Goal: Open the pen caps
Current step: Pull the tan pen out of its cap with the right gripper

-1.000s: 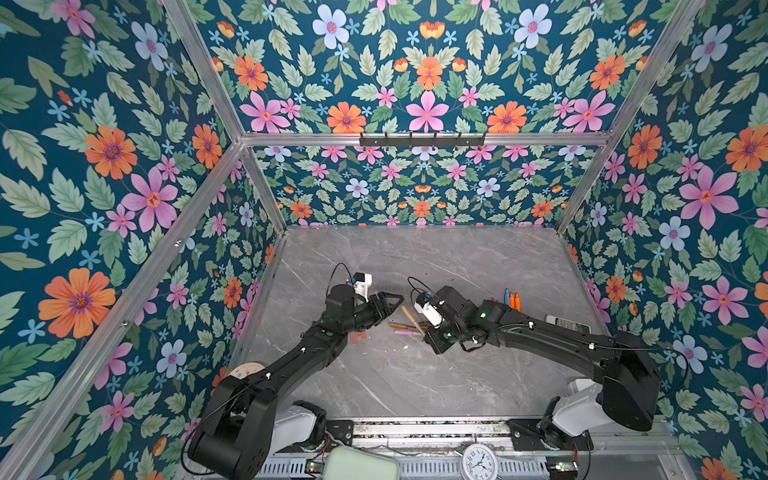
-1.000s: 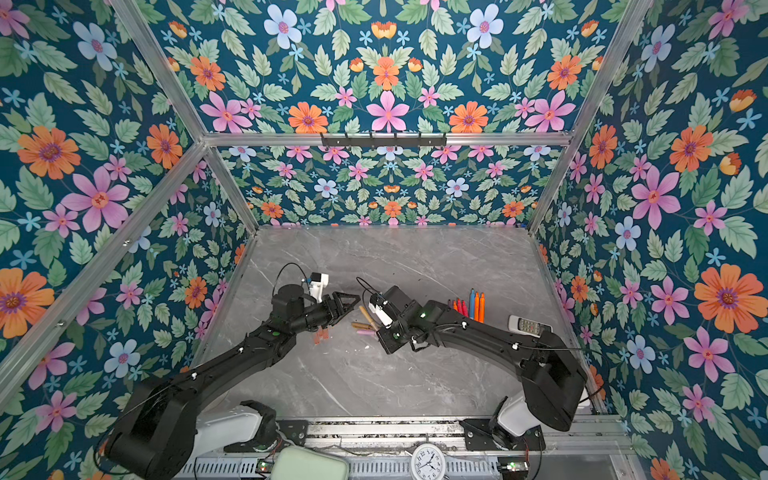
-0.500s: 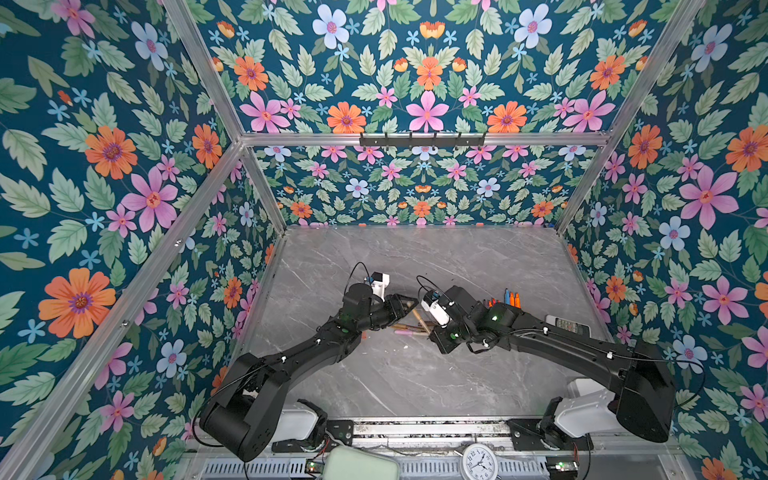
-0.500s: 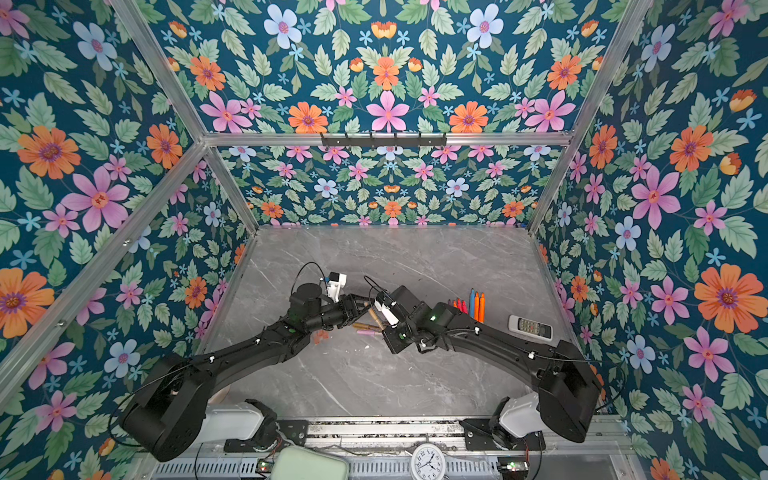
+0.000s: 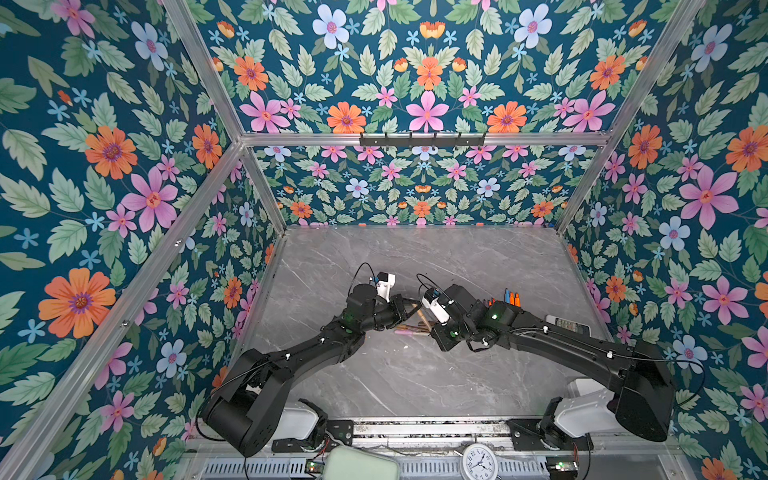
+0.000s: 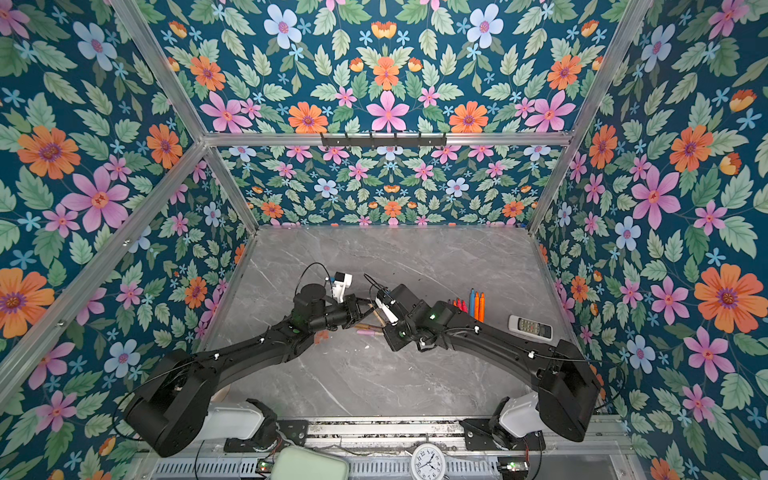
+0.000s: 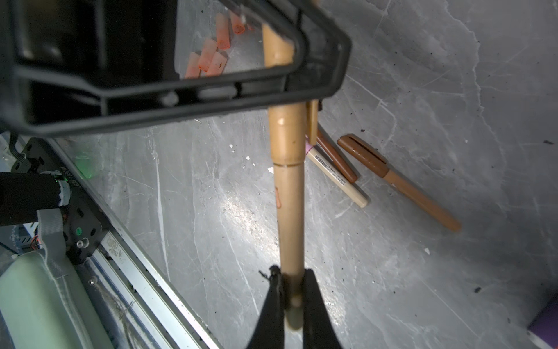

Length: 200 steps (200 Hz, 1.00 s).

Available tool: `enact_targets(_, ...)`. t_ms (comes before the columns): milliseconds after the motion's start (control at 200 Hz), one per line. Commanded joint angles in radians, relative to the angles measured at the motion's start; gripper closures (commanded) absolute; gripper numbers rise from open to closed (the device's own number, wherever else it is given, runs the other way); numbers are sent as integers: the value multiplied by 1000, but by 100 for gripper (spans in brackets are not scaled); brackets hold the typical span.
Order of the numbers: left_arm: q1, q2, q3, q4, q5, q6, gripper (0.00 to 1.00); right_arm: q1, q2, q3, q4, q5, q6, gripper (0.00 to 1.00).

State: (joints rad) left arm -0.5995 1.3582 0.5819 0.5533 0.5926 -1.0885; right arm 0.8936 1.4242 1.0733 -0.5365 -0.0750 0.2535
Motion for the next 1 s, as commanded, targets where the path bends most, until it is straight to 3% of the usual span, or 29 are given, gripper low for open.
enact_targets(0,0,4,7,39,22,12,100,1,5,5,1,1,0,100)
enact_targets(95,-1,8,8,48,30,9,100,0,18,8,6,-4,4,71)
enact_targets(250,-2,15,6,70,38,-5,100,-1,41,15,17,-9,9,68)
enact_targets(335,-2,15,6,78,43,-10,100,0,48,20,17,-10,8,73)
enact_targets(460,-2,15,4,88,52,-16,100,0,43,18,21,-9,6,100)
enact_targets(620,29,11,39,47,64,32,100,-1,35,-8,39,-44,8,100)
enact_targets(845,205,24,179,-118,104,148,100,0,17,-65,54,-93,28,100)
enact_targets(995,238,29,266,-233,113,221,100,0,-17,-112,70,-109,51,100)
